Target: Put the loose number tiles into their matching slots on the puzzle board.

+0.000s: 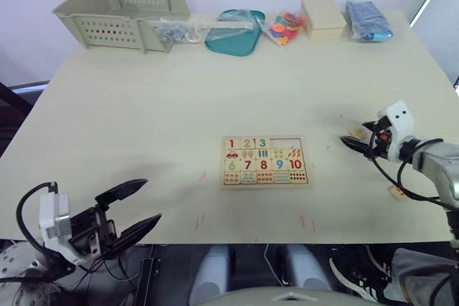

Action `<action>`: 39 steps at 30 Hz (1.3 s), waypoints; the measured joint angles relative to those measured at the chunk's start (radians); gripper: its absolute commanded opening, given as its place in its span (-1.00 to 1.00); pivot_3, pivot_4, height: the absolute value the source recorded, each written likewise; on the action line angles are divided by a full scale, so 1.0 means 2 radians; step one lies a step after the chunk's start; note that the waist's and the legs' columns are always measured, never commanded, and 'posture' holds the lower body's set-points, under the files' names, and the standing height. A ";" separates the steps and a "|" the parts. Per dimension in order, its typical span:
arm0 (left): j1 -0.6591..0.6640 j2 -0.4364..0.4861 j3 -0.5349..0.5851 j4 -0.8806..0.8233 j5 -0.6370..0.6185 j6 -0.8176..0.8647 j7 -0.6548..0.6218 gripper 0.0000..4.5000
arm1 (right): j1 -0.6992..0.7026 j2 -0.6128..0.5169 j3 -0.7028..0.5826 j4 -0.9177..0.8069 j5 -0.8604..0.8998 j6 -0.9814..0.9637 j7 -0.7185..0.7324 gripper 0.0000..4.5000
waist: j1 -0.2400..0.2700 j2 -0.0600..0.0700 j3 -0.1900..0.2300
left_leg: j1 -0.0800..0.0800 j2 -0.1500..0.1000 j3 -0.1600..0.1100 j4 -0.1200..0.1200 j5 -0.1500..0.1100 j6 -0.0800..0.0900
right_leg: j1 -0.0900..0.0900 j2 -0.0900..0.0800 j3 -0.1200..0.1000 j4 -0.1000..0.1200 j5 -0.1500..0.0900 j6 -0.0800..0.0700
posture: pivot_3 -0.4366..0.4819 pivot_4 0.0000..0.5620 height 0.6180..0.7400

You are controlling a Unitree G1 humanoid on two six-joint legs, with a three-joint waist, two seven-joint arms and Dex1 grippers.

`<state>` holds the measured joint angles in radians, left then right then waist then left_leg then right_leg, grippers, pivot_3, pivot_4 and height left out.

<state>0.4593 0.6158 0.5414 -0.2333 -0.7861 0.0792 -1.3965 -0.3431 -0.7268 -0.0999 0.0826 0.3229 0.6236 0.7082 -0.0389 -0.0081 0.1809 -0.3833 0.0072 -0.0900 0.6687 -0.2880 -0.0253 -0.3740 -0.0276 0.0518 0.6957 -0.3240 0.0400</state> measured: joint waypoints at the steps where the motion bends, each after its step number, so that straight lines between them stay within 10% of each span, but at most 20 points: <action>1: -0.001 0.003 0.000 0.005 0.000 0.000 -0.005 1.00 | 0.000 0.002 0.001 0.002 -0.001 0.001 -0.001 0.97 | 0.000 0.000 0.000 | 0.000 0.000 0.000 0.000 0.000 0.000 | 0.000 0.000 0.000 0.000 0.000 0.000 | -0.05 -0.47 1.00; 14: -0.027 0.022 0.001 0.023 -0.033 0.027 -0.046 1.00 | 0.018 0.014 -0.018 -0.003 0.004 -0.009 -0.012 0.97 | 0.001 0.000 0.000 | 0.000 0.000 0.000 0.000 0.000 0.000 | 0.000 0.000 0.000 0.000 0.000 0.000 | -0.05 -0.47 1.00; 18: -0.034 0.022 0.000 0.025 -0.033 0.030 -0.046 1.00 | 0.027 0.019 -0.028 -0.005 0.004 -0.012 -0.021 0.45 | 0.000 -0.001 0.000 | 0.000 0.000 0.000 0.000 0.000 0.000 | 0.000 0.000 0.000 0.000 0.000 0.000 | -0.05 -0.47 1.00; 27: -0.040 0.022 0.000 0.026 -0.031 0.031 -0.046 1.00 | 0.044 0.021 -0.032 -0.021 0.002 -0.013 -0.030 0.45 | 0.000 -0.001 -0.001 | 0.000 0.000 0.000 0.000 0.000 0.000 | 0.000 0.000 0.000 0.000 0.000 0.000 | -0.05 -0.47 1.00; 33: -0.041 0.022 0.000 0.026 -0.031 0.032 -0.045 1.00 | 0.046 0.024 -0.032 -0.023 0.002 -0.019 -0.030 -0.59 | -0.001 -0.001 -0.001 | 0.000 0.000 0.000 0.000 0.000 0.000 | 0.000 0.000 0.000 0.000 0.000 0.000 | -0.05 -0.47 1.00; 39: -0.041 0.022 0.000 0.026 -0.030 0.032 -0.041 1.00 | 0.050 0.022 -0.032 -0.032 0.002 -0.019 -0.024 -0.62 | -0.001 -0.001 -0.001 | 0.000 0.000 0.000 0.000 0.000 0.000 | 0.000 0.000 0.000 0.000 0.000 0.000 | -0.05 -0.47 1.00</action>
<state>0.3771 0.6594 0.5418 -0.1820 -0.8467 0.1425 -1.4778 -0.2439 -0.6822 -0.1644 0.0182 0.3267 0.5859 0.6602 -0.0401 -0.0106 0.1794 -0.3830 0.0073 -0.0908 0.6688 -0.2880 -0.0252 -0.3742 -0.0274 0.0515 0.6966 -0.3239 0.0401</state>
